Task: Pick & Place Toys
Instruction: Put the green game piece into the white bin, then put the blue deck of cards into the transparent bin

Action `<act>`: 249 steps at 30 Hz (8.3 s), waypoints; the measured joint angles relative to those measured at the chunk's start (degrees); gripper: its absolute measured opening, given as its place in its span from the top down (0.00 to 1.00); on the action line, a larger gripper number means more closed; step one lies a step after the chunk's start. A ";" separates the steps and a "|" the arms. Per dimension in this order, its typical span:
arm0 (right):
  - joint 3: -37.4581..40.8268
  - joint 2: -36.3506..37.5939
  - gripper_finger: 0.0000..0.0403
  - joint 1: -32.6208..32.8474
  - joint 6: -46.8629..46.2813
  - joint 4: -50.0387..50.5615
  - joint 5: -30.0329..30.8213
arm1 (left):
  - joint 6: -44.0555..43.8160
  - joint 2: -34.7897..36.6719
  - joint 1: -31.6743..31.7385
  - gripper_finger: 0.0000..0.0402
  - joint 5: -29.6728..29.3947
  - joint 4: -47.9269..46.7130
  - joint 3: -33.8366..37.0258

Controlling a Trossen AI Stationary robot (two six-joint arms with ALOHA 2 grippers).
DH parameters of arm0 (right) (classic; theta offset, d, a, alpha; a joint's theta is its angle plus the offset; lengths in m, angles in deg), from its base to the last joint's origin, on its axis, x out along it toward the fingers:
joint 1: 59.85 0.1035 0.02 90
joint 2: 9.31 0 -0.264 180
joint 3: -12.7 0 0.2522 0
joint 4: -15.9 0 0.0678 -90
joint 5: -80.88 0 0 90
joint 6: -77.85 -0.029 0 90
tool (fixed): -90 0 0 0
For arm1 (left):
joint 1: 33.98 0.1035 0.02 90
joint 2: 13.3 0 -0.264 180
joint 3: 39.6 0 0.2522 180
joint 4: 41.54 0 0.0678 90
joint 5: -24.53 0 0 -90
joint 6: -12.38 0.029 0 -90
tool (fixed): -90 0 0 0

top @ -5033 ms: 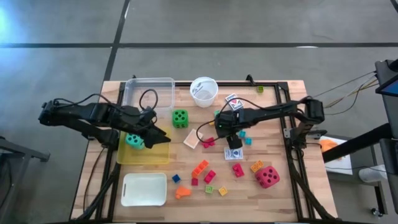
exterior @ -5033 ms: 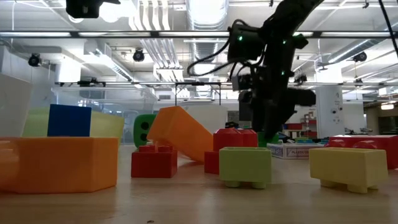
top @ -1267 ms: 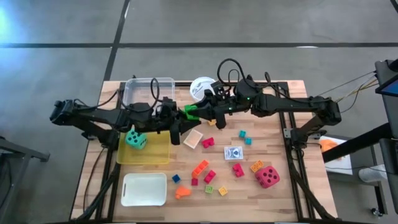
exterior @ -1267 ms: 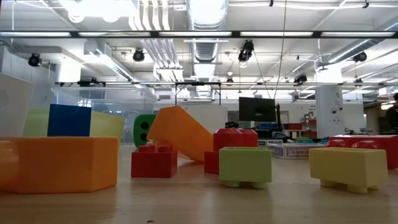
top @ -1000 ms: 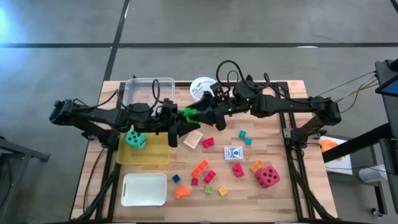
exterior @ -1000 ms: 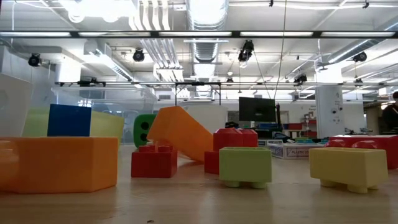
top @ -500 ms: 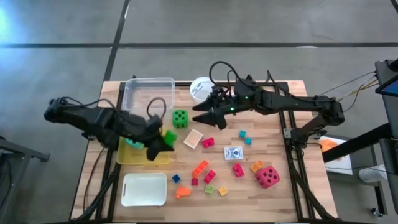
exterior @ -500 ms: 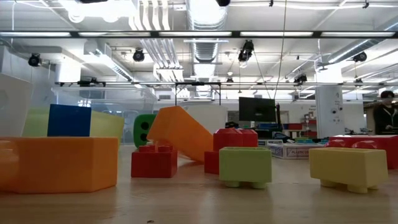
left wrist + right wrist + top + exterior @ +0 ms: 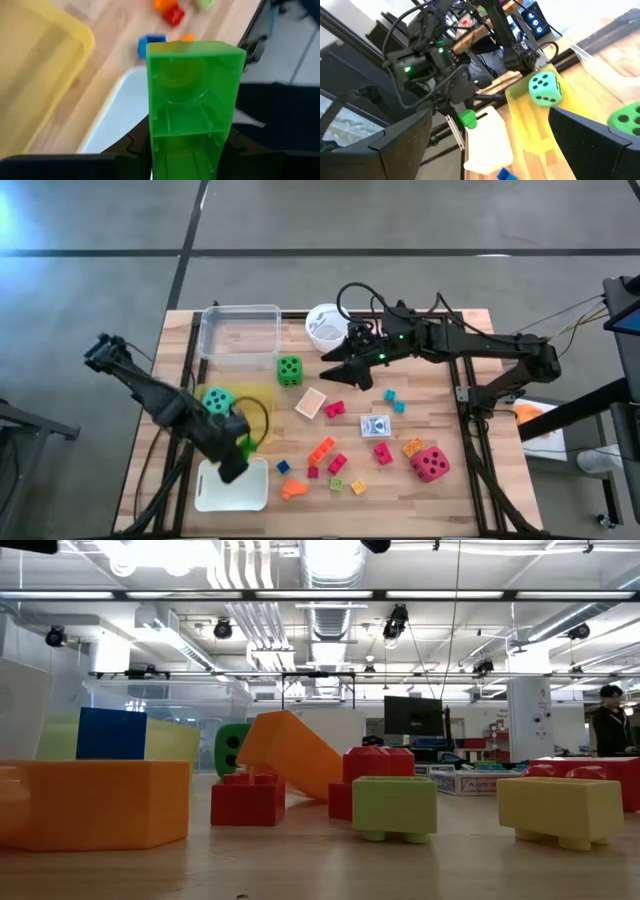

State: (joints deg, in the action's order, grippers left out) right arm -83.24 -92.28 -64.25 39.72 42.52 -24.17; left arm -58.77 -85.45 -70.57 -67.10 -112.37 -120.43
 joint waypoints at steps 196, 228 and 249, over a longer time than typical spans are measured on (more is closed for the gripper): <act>36.86 -9.53 0.06 16.52 21.67 12.24 20.61 | 20.45 14.35 21.48 0.15 -12.68 29.48 10.42; 36.87 -11.33 0.27 16.55 18.46 12.44 21.01 | 19.72 14.33 21.53 0.15 -12.23 28.83 10.42; 23.46 3.57 0.27 16.47 12.56 14.11 31.60 | 0.23 11.22 27.56 0.16 -11.55 37.24 10.40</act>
State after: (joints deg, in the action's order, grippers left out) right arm -59.77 -88.71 -47.79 52.27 56.63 7.43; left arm -58.53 -74.23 -43.01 -78.64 -75.14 -110.03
